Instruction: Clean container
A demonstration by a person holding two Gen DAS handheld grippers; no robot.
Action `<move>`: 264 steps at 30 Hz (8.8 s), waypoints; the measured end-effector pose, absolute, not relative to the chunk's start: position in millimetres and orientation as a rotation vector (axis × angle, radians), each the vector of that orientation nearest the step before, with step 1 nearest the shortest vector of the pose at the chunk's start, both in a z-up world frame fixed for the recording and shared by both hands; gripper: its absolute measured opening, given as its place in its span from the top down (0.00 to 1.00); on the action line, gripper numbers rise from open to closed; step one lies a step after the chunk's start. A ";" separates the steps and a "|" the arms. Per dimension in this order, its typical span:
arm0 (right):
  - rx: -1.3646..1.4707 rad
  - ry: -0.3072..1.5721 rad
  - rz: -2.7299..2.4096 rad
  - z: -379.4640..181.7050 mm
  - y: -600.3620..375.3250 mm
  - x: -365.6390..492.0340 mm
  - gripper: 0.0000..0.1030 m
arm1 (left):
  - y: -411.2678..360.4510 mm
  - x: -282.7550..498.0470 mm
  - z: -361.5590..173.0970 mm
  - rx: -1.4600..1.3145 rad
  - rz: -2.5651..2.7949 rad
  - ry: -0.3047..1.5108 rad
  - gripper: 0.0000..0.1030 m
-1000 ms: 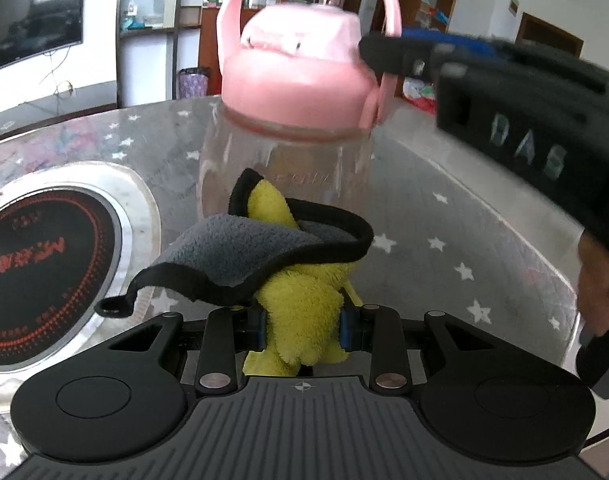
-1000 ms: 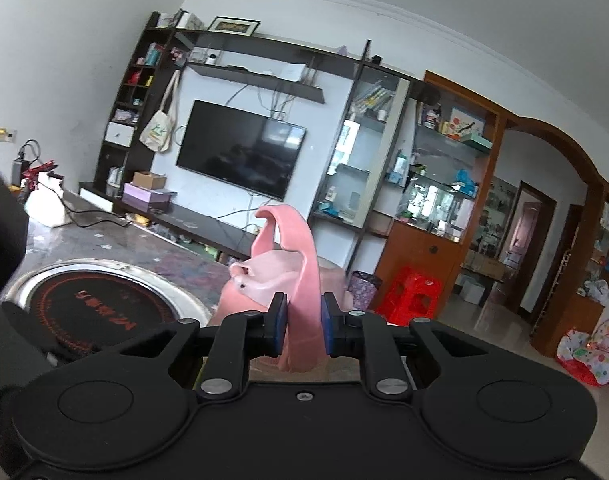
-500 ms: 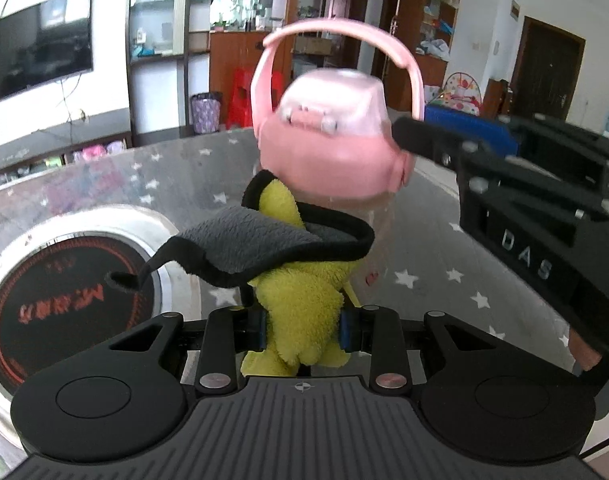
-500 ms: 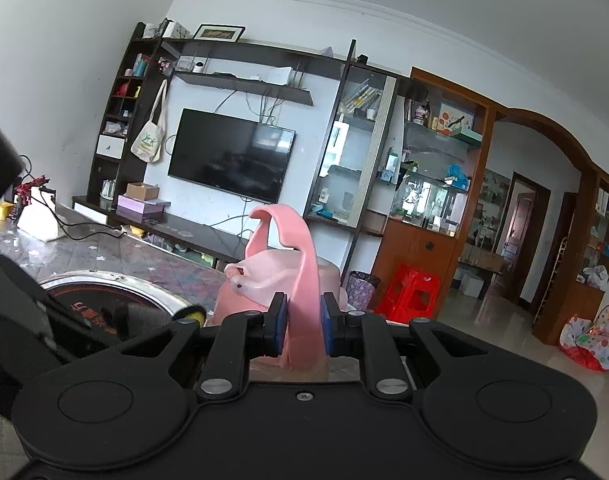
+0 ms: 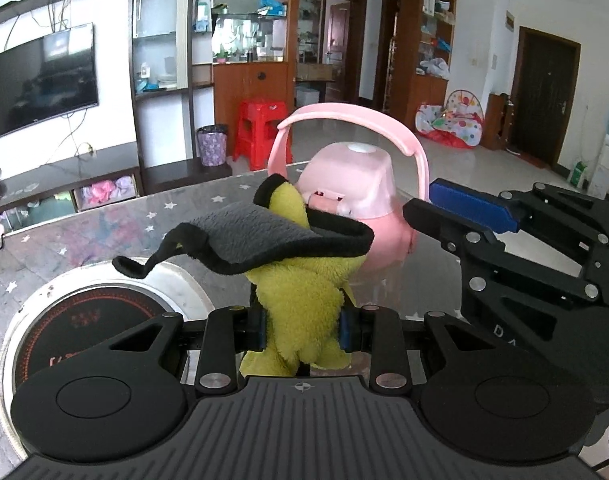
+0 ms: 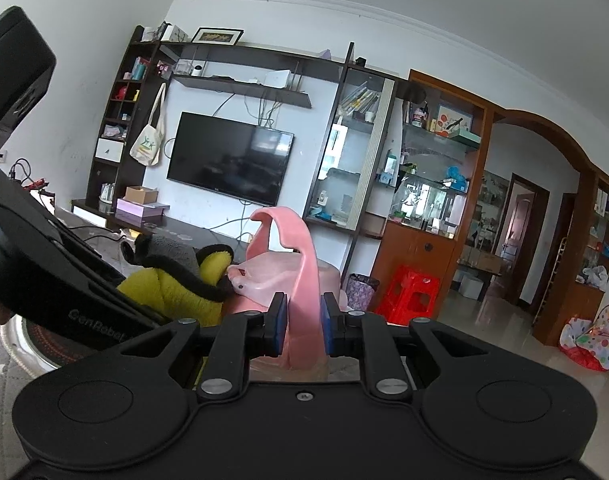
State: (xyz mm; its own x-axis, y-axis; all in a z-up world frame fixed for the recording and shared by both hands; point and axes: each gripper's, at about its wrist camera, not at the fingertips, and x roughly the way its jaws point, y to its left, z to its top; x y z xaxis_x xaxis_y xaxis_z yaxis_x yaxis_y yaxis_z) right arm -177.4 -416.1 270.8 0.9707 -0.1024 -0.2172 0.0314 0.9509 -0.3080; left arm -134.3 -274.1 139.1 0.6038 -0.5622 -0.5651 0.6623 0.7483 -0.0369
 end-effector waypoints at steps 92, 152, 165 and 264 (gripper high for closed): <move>-0.266 0.227 -0.139 267.0 -423.4 -143.8 0.84 | -297.7 -126.2 100.7 0.234 -0.761 0.669 0.69; -0.323 0.210 -0.176 277.1 -455.9 -133.0 0.90 | -316.7 -109.0 87.6 0.291 -0.853 0.706 0.69; -0.319 0.203 -0.183 274.2 -456.4 -133.6 0.89 | -320.9 -106.2 57.1 0.301 -0.849 0.780 0.69; -0.303 0.212 -0.210 281.3 -437.2 -120.6 0.89 | -311.1 -64.5 75.0 0.382 -0.803 0.747 0.69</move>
State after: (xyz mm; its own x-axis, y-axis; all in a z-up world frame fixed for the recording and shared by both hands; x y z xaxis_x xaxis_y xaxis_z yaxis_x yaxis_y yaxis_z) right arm -120.6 -437.2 281.3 0.9561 -0.2354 -0.1744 0.1720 0.9329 -0.3163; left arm -64.5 -311.1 75.0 0.4633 -0.5065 -0.7272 0.7614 0.6473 0.0342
